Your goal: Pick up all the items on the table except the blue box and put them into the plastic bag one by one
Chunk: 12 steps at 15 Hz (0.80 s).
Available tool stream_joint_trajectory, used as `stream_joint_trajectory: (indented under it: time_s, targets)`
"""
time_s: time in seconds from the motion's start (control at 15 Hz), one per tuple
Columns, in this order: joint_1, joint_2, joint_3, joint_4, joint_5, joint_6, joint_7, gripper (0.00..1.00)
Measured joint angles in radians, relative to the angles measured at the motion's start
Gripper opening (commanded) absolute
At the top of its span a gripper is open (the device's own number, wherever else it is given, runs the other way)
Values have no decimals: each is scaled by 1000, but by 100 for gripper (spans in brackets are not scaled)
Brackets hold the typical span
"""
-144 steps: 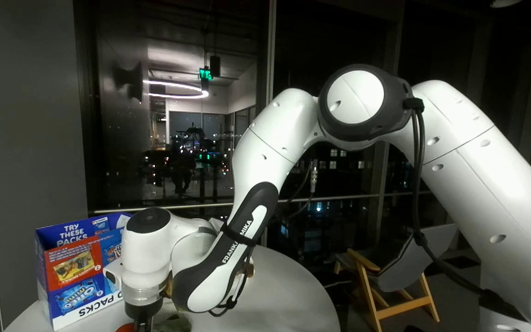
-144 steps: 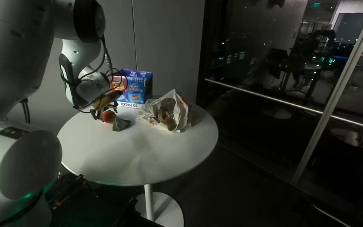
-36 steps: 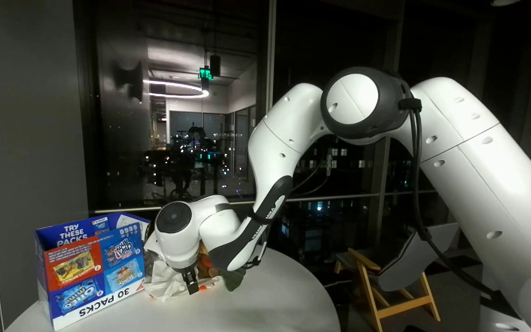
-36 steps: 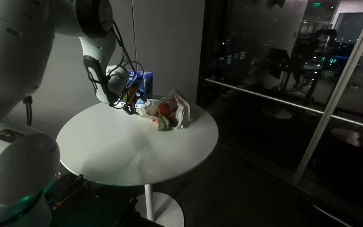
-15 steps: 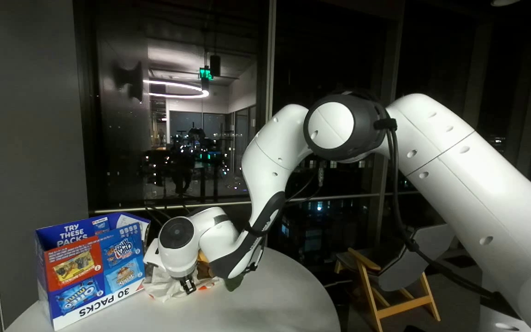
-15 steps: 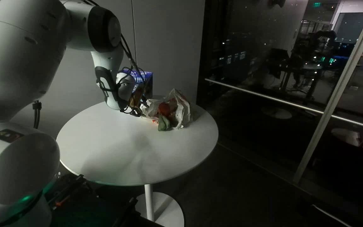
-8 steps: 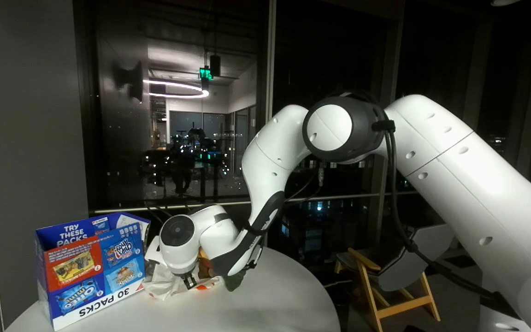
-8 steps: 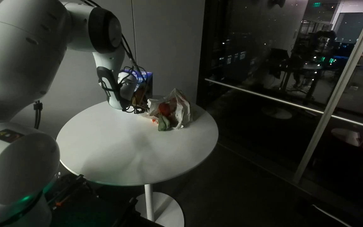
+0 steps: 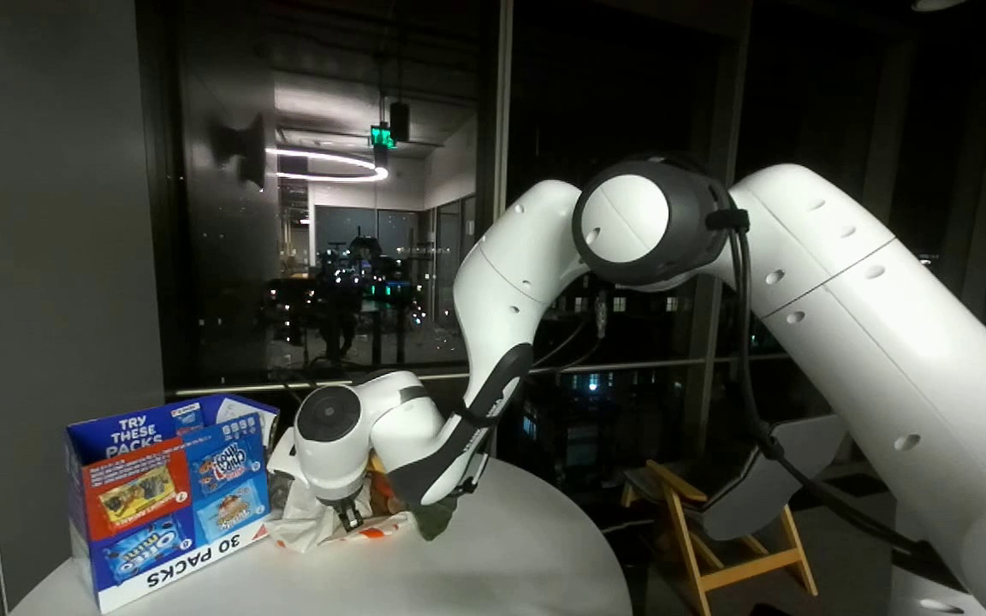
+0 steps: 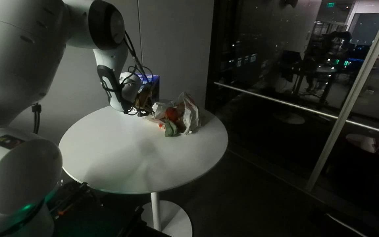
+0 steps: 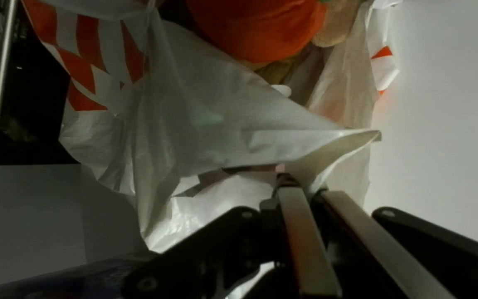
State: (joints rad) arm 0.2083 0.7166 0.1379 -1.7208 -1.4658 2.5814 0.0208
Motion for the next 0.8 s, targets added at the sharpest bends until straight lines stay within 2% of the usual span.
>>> stream_joint_trajectory:
  time_s: [0.27, 0.6, 0.8]
  targets:
    - [-11, -95, 38, -108, 151, -1, -59, 8]
    - [-27, -221, 93, -248, 430, -2, -196, 7]
    - [-26, -284, 109, -309, 543, -2, -246, 7]
